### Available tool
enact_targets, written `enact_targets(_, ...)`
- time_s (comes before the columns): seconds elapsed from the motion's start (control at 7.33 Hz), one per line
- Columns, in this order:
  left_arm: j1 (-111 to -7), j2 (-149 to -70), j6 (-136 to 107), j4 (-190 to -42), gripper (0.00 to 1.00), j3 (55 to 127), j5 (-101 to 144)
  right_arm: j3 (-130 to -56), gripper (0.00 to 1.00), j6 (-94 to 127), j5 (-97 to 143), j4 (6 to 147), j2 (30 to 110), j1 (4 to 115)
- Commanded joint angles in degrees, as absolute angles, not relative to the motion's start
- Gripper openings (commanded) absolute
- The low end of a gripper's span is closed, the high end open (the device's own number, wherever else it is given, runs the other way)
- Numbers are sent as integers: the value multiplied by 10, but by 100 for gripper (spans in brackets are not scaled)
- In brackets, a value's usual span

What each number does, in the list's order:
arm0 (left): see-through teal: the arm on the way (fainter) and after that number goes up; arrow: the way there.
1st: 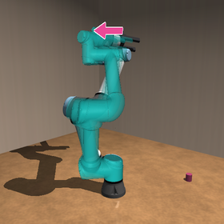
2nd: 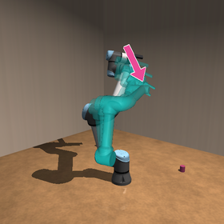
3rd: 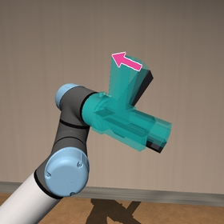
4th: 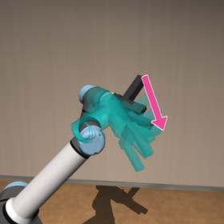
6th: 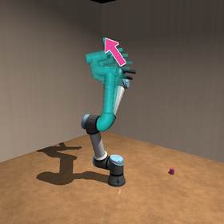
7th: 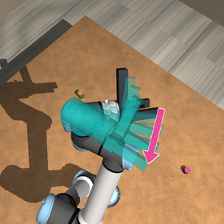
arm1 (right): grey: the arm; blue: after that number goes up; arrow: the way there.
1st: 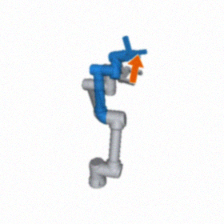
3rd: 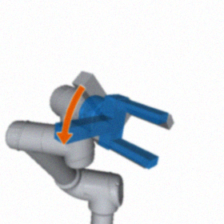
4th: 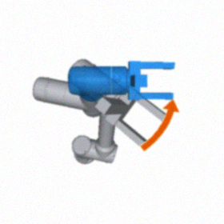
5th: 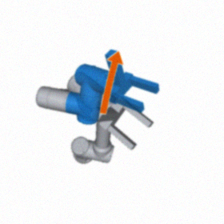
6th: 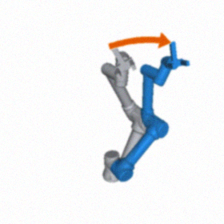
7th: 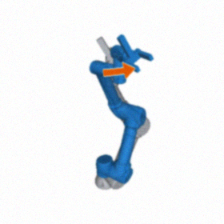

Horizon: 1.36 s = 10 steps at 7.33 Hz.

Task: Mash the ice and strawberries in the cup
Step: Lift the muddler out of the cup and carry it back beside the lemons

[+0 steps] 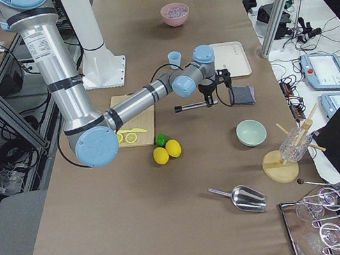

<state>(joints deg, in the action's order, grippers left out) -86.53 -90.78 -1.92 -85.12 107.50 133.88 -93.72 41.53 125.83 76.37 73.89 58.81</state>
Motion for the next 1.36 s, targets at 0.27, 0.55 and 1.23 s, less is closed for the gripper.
enact_targets(0.27,-867,-889,-58,-871,98,1120,1315,-800,0,318,1278,771,716,585)
enact_targets(0.55,-867,-889,-58,-871,98,1121,1315,-802,0,321,1280,769,736,585)
enact_targets(1.23,-867,-889,-58,-871,98,1119,1315,-808,100,351,1302,769,734,594)
